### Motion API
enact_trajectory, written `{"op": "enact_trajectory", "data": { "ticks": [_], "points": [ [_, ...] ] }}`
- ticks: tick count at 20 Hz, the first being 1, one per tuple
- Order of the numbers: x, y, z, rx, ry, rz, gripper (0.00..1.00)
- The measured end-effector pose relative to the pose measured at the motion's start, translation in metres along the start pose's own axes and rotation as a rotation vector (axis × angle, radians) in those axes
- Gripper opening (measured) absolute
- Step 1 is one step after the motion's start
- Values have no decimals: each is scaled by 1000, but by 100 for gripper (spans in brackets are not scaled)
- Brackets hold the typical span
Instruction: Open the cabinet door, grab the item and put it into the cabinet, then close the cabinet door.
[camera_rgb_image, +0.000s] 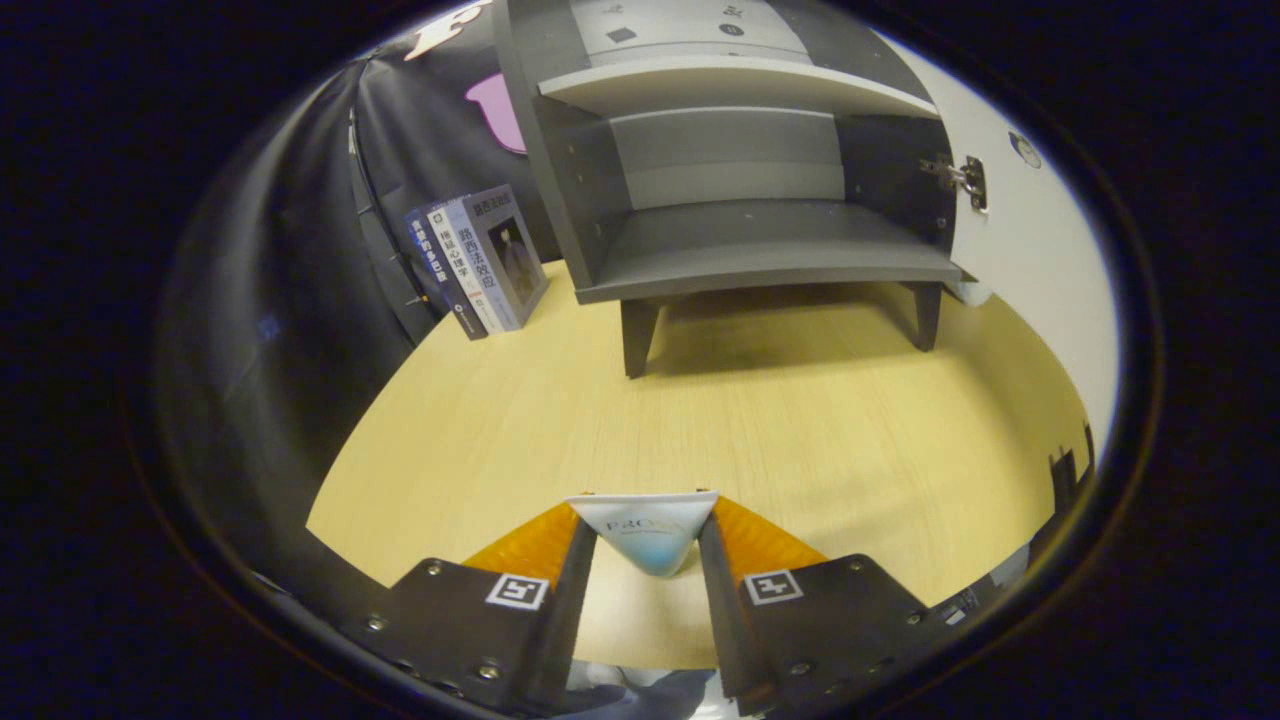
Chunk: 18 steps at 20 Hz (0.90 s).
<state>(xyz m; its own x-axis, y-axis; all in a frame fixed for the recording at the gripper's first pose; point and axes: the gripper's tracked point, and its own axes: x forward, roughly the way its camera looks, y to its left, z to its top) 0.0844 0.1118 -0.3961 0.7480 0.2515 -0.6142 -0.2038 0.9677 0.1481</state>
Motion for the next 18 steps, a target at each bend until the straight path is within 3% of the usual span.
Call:
{"op": "enact_trajectory", "data": {
  "ticks": [5, 11, 14, 18],
  "points": [
    [-58, -3, 95, -30, -149, 10, 57],
    [-129, -9, 253, -61, -410, 16, 56],
    [-139, -19, 333, -80, -530, 12, 56],
    [-108, -35, 418, -66, -616, 2, 56]
  ]
}}
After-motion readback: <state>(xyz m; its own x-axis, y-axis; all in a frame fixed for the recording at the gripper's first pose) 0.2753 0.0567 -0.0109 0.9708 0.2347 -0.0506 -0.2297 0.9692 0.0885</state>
